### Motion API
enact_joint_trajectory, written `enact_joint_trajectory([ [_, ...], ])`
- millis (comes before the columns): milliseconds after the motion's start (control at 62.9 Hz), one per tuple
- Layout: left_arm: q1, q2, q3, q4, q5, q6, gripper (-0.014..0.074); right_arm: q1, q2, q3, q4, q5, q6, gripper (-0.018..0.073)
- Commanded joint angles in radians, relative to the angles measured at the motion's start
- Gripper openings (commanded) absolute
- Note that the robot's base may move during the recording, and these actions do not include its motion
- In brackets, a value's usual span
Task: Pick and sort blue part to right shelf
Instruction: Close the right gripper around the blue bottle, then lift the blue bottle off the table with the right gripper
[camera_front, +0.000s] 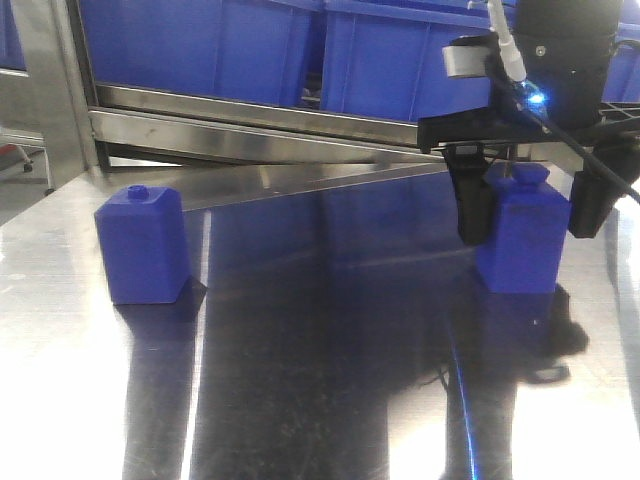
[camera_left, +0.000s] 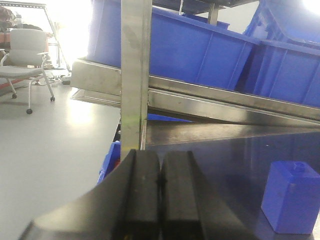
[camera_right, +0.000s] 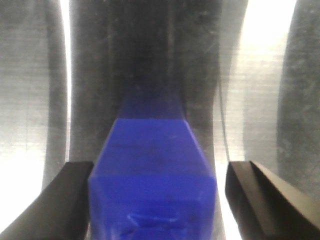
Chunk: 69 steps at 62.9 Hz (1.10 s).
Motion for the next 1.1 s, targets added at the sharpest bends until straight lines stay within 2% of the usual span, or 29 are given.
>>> enact_joint_trajectory([
  [0,-0.005,-0.019,0.022,-0.001,-0.090,-0.010,0.0132,-0.006,-0.046,-0.033,-0.001,-0.013,-0.004,0.0587],
  [254,-0.005,-0.019,0.022,-0.001,-0.090,-0.010,0.0132,-0.006,-0.046,-0.033,-0.001,-0.018,-0.004,0.0432],
  [636,-0.005,-0.019,0.022,-0.001,-0.090,-0.010,0.0132,-0.006,-0.123,-0.031,-0.024,-0.026,-0.030,0.0426],
  [747,-0.005,-0.019,0.022,-0.001,-0.090,-0.010,0.0132,-0.023,-0.204,-0.005,-0.036,-0.081,-0.111,0.0426],
  [874,-0.005,-0.019,0.022,-0.001,-0.090,-0.010,0.0132,-0.075,-0.314,0.092,-0.016,-0.225,-0.221,0.0426],
  [1081,-0.005,-0.019,0.022,-0.001,-0.090,-0.010,0.0132,-0.232,-0.537,0.353,0.028,-0.508,-0.459,0.0426],
])
